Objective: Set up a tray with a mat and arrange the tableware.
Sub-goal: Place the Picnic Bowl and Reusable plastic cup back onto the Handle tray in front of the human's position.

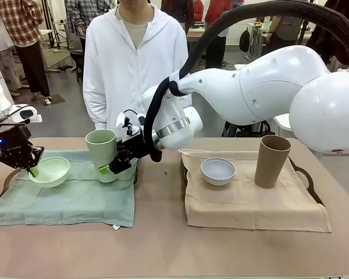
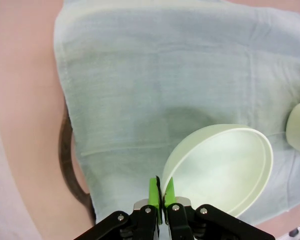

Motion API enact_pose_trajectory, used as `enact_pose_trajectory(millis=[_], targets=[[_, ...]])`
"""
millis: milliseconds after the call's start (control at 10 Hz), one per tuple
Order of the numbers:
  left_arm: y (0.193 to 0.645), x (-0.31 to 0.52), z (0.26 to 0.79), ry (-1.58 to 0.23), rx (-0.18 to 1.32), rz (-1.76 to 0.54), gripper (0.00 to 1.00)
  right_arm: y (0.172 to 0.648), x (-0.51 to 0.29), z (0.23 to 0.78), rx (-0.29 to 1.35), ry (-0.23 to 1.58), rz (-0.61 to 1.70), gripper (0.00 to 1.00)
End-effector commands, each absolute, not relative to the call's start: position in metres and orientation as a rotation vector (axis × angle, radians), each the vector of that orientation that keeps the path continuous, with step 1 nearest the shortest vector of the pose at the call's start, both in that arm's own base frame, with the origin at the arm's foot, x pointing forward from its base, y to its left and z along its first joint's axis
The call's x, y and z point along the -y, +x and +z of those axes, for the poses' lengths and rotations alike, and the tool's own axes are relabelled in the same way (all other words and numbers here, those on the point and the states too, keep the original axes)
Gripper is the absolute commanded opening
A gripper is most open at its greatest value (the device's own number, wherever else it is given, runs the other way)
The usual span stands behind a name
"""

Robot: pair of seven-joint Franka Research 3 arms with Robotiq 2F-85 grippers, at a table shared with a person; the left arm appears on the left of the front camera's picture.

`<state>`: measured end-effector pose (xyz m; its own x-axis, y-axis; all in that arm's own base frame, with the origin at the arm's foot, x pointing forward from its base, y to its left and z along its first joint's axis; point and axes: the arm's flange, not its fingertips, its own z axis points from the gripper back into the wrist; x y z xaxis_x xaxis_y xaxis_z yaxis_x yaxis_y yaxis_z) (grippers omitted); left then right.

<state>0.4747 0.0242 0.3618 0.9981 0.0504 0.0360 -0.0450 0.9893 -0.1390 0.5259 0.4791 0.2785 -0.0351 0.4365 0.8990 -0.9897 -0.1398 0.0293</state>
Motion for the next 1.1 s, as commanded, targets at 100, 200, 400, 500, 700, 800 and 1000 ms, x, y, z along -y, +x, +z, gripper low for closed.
enact_pose_trajectory(millis=[100,200,400,500,700,800,1000], targets=[[0.476,-0.021,0.352,-0.17,0.066,0.025,0.04,0.528,-0.48,0.278,0.788,0.96,1.523,0.81],[0.476,-0.02,0.348,-0.178,0.066,0.026,0.04,0.527,-0.478,0.278,0.781,0.959,1.522,0.81],[0.478,-0.02,0.345,-0.191,0.07,0.025,0.04,0.528,-0.476,0.276,0.774,0.961,1.515,0.81],[0.479,-0.02,0.345,-0.191,0.068,0.02,0.04,0.529,-0.476,0.276,0.775,0.963,1.511,0.81],[0.479,-0.02,0.344,-0.186,0.062,0.025,0.04,0.529,-0.477,0.276,0.79,0.958,1.511,0.81],[0.479,-0.02,0.343,-0.184,0.055,0.029,0.04,0.529,-0.476,0.276,0.774,0.942,1.502,0.81],[0.48,-0.02,0.341,-0.161,0.023,0.07,0.64,0.529,-0.476,0.276,0.744,0.949,1.492,1.0]])
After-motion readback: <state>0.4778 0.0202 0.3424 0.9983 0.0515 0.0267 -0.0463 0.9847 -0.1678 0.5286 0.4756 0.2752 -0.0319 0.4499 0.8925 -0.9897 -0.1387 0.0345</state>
